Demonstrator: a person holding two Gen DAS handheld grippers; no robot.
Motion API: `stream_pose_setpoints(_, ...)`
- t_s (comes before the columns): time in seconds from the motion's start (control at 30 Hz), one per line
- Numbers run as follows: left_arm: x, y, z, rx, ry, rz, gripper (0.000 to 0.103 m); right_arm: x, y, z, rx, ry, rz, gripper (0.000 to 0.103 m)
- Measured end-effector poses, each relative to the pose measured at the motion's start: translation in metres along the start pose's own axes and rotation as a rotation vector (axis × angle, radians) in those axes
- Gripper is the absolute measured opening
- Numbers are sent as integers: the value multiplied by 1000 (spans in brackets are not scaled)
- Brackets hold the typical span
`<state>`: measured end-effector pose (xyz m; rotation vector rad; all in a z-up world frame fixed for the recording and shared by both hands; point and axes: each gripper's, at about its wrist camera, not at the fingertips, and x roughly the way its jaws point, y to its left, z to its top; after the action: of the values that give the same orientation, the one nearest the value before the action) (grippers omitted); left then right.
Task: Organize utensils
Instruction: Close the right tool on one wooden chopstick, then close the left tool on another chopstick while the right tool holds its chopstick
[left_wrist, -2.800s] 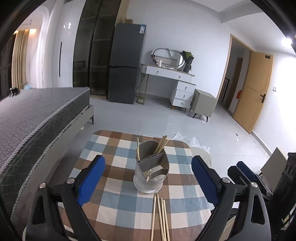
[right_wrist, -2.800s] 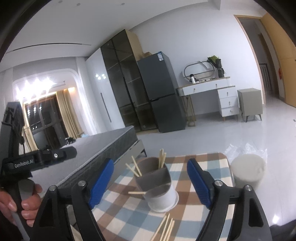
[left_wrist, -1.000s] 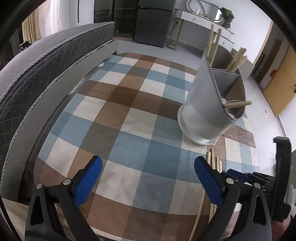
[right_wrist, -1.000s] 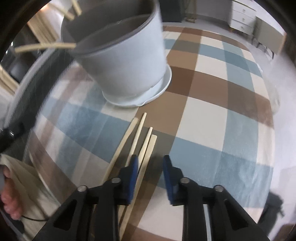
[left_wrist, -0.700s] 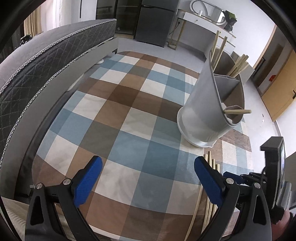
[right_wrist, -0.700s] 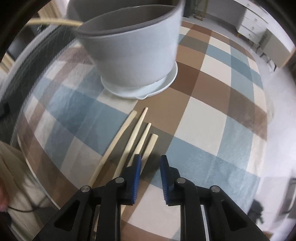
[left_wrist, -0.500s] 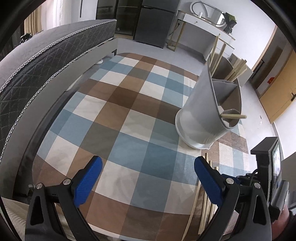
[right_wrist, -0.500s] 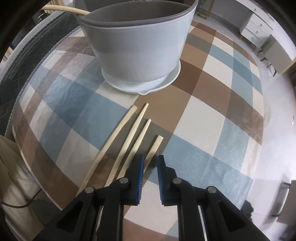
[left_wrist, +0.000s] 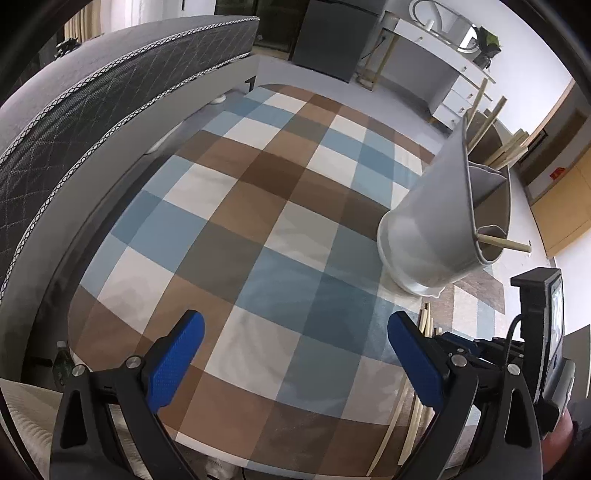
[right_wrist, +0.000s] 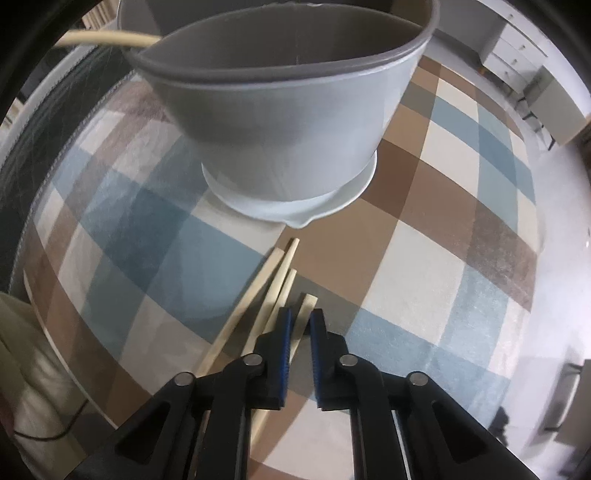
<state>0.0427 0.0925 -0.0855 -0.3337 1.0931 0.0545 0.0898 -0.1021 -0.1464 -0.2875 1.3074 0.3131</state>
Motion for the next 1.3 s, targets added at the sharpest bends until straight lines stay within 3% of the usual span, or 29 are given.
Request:
stream_pose_setpoints(0.13,3,-7,-5,31,16,9,97,-6,-10,-6,35,-68,28,5)
stream_pose_setpoints(0.27,7,-27,-13,116,27,17,97,-28,-41,-20,186,-194,120,5)
stream_pose_setpoints(0.43,15,-56,-26,248,41,30,97,-54,-93,-53,437,-372,306,5)
stream_pose_setpoints(0.6,32,-75,-35,318,86,57,97,-65,-129,-73,597,-513,478,5)
stream_pose_setpoints(0.73,48,-84,-39,336,133,80,97,-74,-135,-76,612,-592,523,5)
stream_pose_setpoints(0.93,69,-86,-40,286,200,112,97,-73,-160,-93,684,-630,594,5)
stream_pose_setpoints(1.17,77,-112,-48,407,185,169,96,-84,-173,-99,650,-688,581,5)
stream_pose_setpoints(1.3,77,-118,-44,434,160,173,85,-94,-171,-97,601,-723,562,5)
